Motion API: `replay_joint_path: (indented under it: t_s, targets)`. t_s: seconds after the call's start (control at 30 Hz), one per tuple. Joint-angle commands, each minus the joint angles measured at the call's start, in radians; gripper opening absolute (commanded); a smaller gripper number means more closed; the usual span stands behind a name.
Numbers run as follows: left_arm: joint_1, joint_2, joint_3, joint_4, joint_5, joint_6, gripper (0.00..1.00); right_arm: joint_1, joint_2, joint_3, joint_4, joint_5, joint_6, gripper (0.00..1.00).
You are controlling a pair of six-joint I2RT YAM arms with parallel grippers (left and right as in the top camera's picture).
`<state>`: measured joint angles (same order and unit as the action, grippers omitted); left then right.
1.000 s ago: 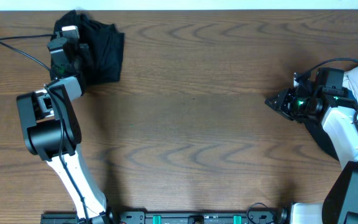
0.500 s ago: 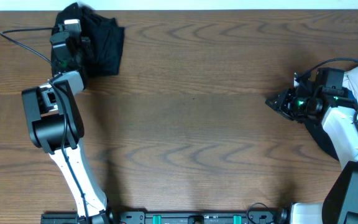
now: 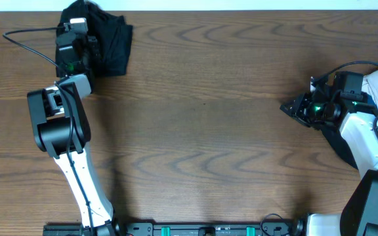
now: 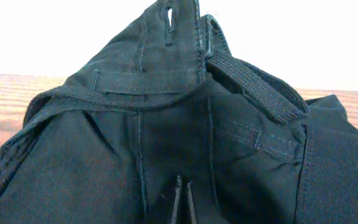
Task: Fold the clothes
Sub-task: 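Place the trousers at the table's upper left and release the left gripper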
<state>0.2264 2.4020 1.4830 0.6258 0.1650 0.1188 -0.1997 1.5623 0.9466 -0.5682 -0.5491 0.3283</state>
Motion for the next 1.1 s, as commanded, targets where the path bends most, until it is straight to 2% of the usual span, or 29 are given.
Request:
replay_joint_path:
  t_s: [0.0,0.1,0.17,0.3,0.4,0.67,0.7,0.87,1.07]
  targets:
    - [-0.021,0.144,-0.056,-0.067,0.026,-0.007,0.10,-0.002,-0.002,0.004,-0.004,0.000,-0.016,0.28]
    - [-0.020,0.141,-0.056,-0.050,0.026,-0.007,0.34,-0.002,-0.002,0.004,-0.004,0.000,-0.015,0.30]
    - [-0.020,0.131,-0.056,-0.048,0.026,-0.008,0.44,-0.002,-0.002,0.004,-0.004,0.000,-0.015,0.32]
    - [-0.020,0.089,-0.056,-0.048,0.027,-0.058,0.74,-0.002,-0.002,0.004,-0.011,0.000,-0.016,0.37]
    - [-0.021,0.037,-0.056,-0.048,0.034,-0.088,0.88,-0.002,-0.002,0.004,-0.016,-0.001,-0.016,0.37]
    - [-0.020,-0.129,-0.056,-0.039,0.033,-0.090,0.96,-0.002,-0.002,0.004,-0.026,0.000,-0.031,0.37]
    - [-0.020,-0.143,-0.056,-0.023,0.033,-0.090,0.99,-0.002,-0.002,0.004,-0.025,0.000,-0.031,0.37]
    - [-0.019,-0.156,-0.056,0.083,-0.026,-0.090,0.98,-0.002,-0.002,0.004,-0.017,0.000,-0.039,0.38]
    - [-0.019,-0.156,-0.056,0.088,-0.080,-0.089,0.98,-0.002,-0.002,0.004,-0.011,0.000,-0.046,0.40]
